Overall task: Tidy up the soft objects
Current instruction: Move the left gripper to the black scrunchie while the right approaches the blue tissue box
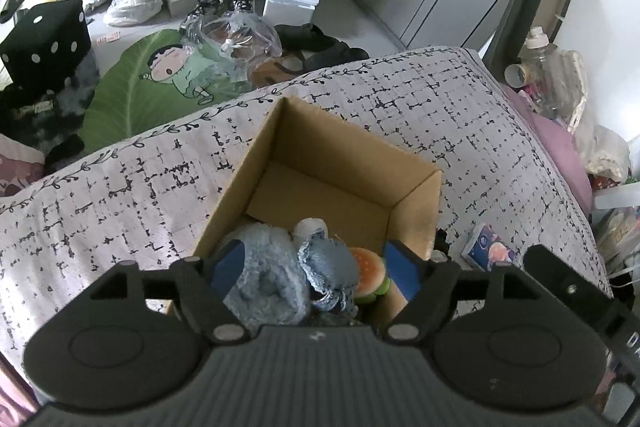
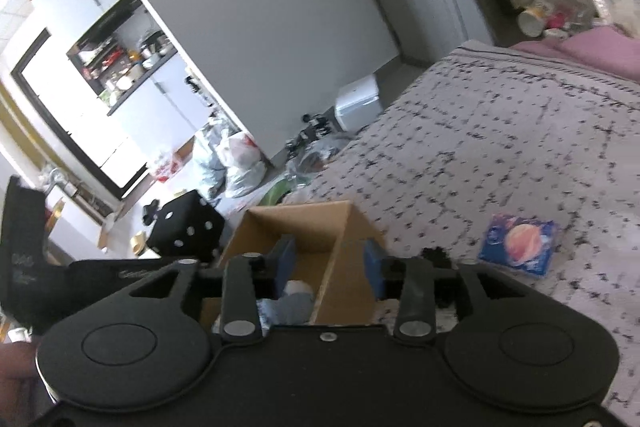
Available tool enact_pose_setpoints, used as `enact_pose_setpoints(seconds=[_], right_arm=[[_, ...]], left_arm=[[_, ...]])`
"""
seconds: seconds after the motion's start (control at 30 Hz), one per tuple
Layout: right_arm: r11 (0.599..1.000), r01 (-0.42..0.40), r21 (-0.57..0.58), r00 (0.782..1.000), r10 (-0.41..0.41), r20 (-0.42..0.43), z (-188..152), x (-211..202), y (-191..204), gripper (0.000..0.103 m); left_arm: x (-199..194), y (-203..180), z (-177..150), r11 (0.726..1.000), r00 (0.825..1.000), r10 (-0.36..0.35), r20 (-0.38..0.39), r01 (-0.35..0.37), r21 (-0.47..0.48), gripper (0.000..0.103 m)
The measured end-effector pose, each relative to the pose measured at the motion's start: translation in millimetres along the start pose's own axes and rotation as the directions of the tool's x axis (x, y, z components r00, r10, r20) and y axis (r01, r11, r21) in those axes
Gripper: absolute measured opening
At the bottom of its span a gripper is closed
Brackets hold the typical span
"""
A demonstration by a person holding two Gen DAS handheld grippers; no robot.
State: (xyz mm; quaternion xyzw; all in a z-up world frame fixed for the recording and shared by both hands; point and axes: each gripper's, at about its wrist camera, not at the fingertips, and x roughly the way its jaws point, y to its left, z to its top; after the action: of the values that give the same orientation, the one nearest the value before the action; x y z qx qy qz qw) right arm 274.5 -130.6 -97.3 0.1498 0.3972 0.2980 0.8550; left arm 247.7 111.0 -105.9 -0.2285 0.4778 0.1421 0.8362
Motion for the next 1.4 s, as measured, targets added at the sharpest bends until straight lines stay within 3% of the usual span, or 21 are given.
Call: enact_pose_setpoints(seconds=[0.23,0.53,0.9,1.13,1.4], right_arm=[[0.996,0.045,0.078,0.999,-0.046,0.007,15,-16,-40,0.053],[0.991,0.066,0.118,0.998,-0.066,-0.008,20,-24,-63,0.062],[0.981,0.099,0.164,0.995,-0.095,-0.033,23,-26,-86,0.081],[0.963,0.115,0.242,0.993,-0.105,-0.055,21,-20,-109,0.083],[0.942,0.119,0.313,0.992,-0.100,-0.076,16,-7,-133,0.083]], left_arm=[[-9,-15,-2,1.000,1.000,-0.010,0.012,0.010,0.026,0.078],[-13,-48,-2,0.998,0.999,-0.035,0.030,0.033,0.061,0.079],[-7,-92,-12,0.994,0.997,-0.067,0.039,0.063,0.087,0.078],[7,-123,-20,0.988,0.996,-0.086,0.027,0.082,0.132,0.077],[34,-147,-32,0.987,0.999,-0.053,0.009,0.051,0.155,0.073]])
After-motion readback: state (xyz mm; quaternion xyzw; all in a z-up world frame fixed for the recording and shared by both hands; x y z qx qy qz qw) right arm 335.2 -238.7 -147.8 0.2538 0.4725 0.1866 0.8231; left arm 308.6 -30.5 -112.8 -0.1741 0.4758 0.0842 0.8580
